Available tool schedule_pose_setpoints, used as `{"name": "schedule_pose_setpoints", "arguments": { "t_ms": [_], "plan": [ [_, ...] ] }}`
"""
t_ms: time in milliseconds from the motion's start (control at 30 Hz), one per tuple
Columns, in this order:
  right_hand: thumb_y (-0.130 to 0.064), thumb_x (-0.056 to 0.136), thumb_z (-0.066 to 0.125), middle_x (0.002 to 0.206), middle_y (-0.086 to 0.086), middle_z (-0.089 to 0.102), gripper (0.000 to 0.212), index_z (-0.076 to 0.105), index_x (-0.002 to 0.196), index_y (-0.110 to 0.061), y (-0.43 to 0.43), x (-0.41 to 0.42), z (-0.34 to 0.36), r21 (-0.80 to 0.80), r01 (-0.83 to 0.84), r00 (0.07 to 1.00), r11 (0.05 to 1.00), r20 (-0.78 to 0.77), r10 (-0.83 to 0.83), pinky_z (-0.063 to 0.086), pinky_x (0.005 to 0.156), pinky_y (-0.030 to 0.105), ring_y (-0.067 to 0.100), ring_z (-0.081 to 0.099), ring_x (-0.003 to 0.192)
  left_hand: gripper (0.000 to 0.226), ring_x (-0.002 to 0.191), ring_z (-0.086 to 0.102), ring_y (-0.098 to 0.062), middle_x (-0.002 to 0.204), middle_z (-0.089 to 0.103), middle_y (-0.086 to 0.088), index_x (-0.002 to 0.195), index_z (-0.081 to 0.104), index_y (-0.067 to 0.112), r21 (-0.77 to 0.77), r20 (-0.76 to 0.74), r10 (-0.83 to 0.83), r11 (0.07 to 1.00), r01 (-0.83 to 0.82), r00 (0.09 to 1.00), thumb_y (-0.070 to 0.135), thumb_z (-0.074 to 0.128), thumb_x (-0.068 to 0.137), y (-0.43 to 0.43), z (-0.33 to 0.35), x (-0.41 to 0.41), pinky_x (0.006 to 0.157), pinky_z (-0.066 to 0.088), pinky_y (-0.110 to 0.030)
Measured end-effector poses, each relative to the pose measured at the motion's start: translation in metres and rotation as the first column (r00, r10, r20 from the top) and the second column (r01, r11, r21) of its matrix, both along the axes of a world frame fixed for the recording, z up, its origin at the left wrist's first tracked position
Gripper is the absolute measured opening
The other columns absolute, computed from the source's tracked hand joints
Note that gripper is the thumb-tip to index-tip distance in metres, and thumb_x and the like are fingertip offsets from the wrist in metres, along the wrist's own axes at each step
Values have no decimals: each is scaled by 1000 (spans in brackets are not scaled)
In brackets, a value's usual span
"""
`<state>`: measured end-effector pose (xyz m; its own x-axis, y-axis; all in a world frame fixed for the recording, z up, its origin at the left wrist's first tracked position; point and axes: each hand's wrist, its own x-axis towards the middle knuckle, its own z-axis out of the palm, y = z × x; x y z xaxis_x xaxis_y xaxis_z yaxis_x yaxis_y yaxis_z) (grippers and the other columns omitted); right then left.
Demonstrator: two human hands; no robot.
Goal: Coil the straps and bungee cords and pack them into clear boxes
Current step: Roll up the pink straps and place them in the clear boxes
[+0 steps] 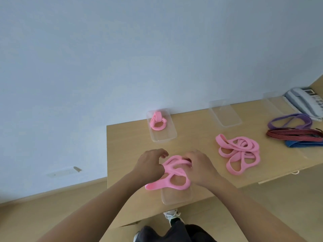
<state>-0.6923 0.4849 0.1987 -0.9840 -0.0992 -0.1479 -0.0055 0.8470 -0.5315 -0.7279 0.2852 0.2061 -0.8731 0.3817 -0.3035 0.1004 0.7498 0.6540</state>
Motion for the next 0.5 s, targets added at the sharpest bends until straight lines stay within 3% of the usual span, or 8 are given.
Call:
{"name": "schedule_pose_setpoints", "arguments": {
  "t_ms": [100,167,300,367,500],
  "plan": [
    [-21,92,59,73,-7,55,11,60,81,-20,-3,-6,26,-79,43,992,996,-119,-52,43,62,37,19,51,69,53,112,65,-20,119,72,1,125,69,18,86,74,-3,996,-4,997,-3,51,79,4,10,0,97,53,-36],
    [-21,91,64,67,-9,56,9,61,83,-22,-4,-11,45,-128,51,975,990,-207,-76,44,60,37,18,52,64,36,104,67,-19,109,74,3,113,74,19,159,101,33,986,-49,994,6,59,83,7,16,-1,95,55,-38],
    [-23,84,75,74,-6,68,7,72,90,-20,-1,-21,84,-370,138,927,919,-279,-252,54,63,38,19,63,68,10,95,72,-24,93,78,0,97,78,18,331,108,97,935,-127,989,23,71,92,12,39,-3,89,56,-44],
    [-26,88,69,73,-5,69,6,74,87,-22,1,-27,104,-475,144,900,868,-301,-314,56,65,40,18,65,65,10,96,73,-30,91,79,-4,95,78,13,409,120,144,894,-181,982,21,71,94,15,55,-5,88,57,-47],
    [-14,97,56,75,-6,72,24,74,82,-19,9,-41,139,-578,89,881,811,-335,-335,55,68,35,13,67,65,8,96,74,-34,90,80,-6,88,76,8,507,132,223,822,-259,966,11,72,93,24,92,-14,87,59,-49]
  ]
}}
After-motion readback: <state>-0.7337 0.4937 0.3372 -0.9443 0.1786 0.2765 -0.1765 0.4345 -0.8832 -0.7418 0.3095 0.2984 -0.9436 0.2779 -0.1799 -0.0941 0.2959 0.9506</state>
